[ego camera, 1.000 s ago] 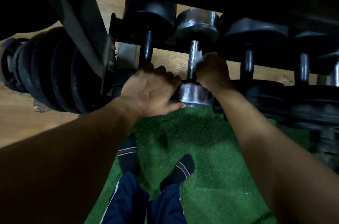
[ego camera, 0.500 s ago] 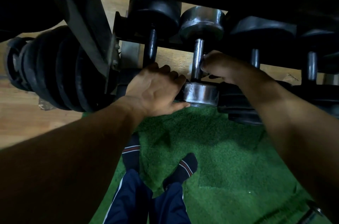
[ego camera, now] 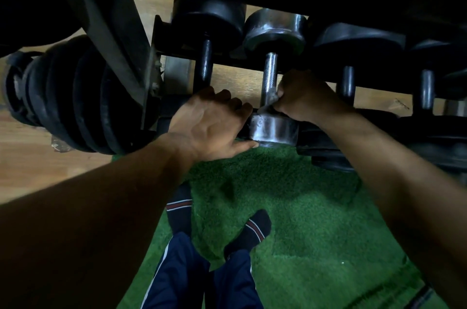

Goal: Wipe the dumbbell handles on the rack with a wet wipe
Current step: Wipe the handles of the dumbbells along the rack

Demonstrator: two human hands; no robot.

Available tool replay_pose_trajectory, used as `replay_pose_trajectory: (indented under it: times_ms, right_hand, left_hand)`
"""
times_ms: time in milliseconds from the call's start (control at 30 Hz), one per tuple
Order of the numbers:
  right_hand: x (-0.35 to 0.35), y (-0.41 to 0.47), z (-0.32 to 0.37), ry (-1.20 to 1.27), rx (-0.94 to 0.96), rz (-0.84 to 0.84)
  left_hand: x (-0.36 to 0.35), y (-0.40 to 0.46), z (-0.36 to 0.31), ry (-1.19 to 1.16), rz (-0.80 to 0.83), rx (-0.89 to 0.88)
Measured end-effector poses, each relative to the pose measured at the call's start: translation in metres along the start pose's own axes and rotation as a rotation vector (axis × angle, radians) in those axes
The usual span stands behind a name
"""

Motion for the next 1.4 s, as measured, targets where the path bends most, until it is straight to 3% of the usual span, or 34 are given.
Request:
replay_pose_trajectory:
  times_ms: [200,367,533,767,933,1033,1133,1267,1400]
  right_hand:
    - [-0.003,0.0,0.017,-0.121,0.026,-0.16]
    - [-0.01,0.004,0.036,-0.258,0.085,-0.209]
    - [-0.011,0.011,0.042,-0.306,0.134,-0.127]
    - [0.006,0.005,0.017,-0.062,0.273,0.153]
    - [0.005,0.007,0.013,-0.029,0.3,0.142]
    - [-0.005,0.022,0.021,-0.067,0.315,0.005]
    - [-0.009,0.036,0.022,-0.064,0.214,-0.204]
    - [-0.003,0.033,0.023,-0.118,0.129,-0.57]
    - [-0.008,0.024,0.018,-0.127,0.091,-0.598]
  left_hand:
    - [0.0,-0.001,-0.003,-0.048,-0.086,-0.014]
    - [0.0,-0.001,-0.002,0.027,-0.041,0.002]
    - [-0.004,-0.001,-0.002,0.026,-0.032,0.001]
    - [-0.017,0.002,0.004,-0.043,0.019,0.019]
    - [-0.019,0.003,0.006,-0.025,0.03,0.003]
    - [-0.008,-0.001,0.001,-0.003,-0.034,-0.012]
    - [-0.004,0.0,-0.001,0.028,-0.025,-0.003]
    - [-0.01,0.001,0.002,0.006,-0.009,0.0]
    - [-0.013,0.001,0.002,0.003,-0.032,-0.003]
Point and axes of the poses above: each hand's wrist, its own y-axis towards the middle knuckle, its own x-axis out of the back of the hand, z = x × y, the point moved 2 cm from there along y, towards the middle knuckle, and after that the axes turned 8 degrees about -y, right-handed, at the moved point
